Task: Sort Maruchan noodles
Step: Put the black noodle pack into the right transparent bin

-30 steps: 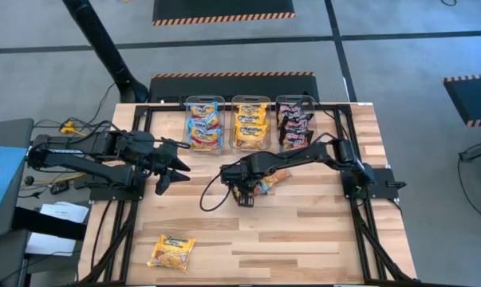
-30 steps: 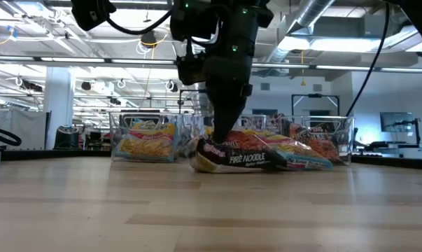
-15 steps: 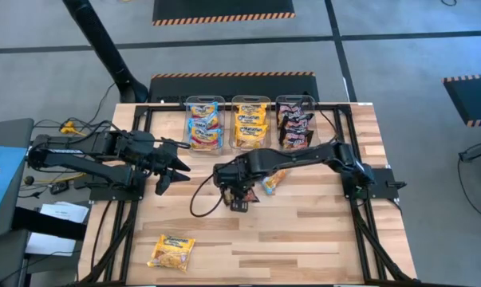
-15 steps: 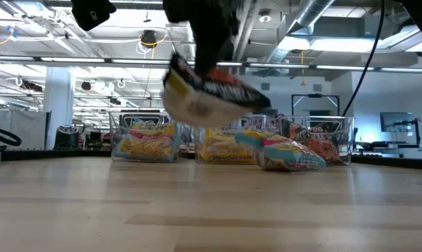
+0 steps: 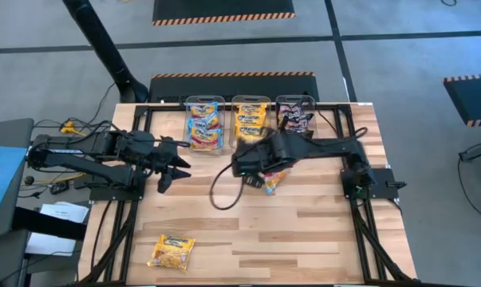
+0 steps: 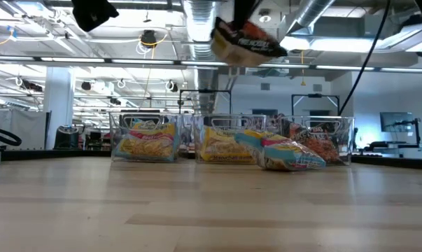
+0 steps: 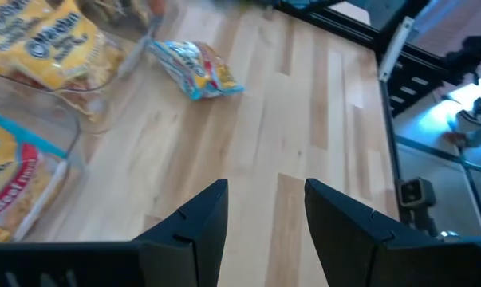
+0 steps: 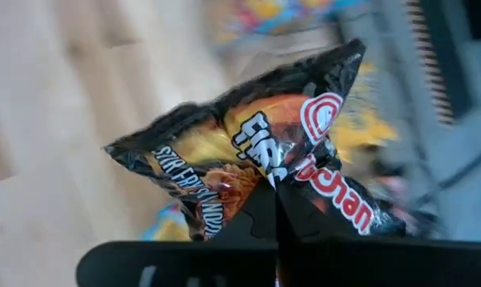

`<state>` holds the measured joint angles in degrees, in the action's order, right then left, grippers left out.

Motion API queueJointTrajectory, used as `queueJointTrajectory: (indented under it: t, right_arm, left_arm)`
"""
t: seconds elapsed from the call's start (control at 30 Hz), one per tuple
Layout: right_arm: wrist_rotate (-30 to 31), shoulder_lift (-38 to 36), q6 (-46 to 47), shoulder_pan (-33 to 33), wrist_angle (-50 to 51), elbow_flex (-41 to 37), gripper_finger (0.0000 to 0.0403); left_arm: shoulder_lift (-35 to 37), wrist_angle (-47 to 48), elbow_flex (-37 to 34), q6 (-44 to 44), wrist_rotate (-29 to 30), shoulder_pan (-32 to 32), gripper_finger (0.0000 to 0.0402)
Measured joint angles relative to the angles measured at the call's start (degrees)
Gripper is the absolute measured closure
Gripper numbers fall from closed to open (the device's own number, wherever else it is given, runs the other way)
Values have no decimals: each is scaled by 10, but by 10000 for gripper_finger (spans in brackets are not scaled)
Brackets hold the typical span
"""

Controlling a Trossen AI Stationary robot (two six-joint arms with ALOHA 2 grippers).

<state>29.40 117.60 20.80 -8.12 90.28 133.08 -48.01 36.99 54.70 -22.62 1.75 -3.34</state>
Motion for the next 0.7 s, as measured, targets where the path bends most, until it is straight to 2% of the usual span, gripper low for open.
queueJointTrajectory:
  t: [0.2, 0.4, 0.7]
  right_arm:
    - [134, -61, 32, 3, -4, -27, 400]
    - [231, -139, 109, 17, -3, -146, 400]
    - [263, -243, 225, 71, -2, -407, 400]
  left_arm:
    - [0, -1, 0, -3, 37, 0, 249]
    - [0, -5, 0, -4, 92, 0, 249]
    - [0, -5, 0, -5, 173, 1, 249]
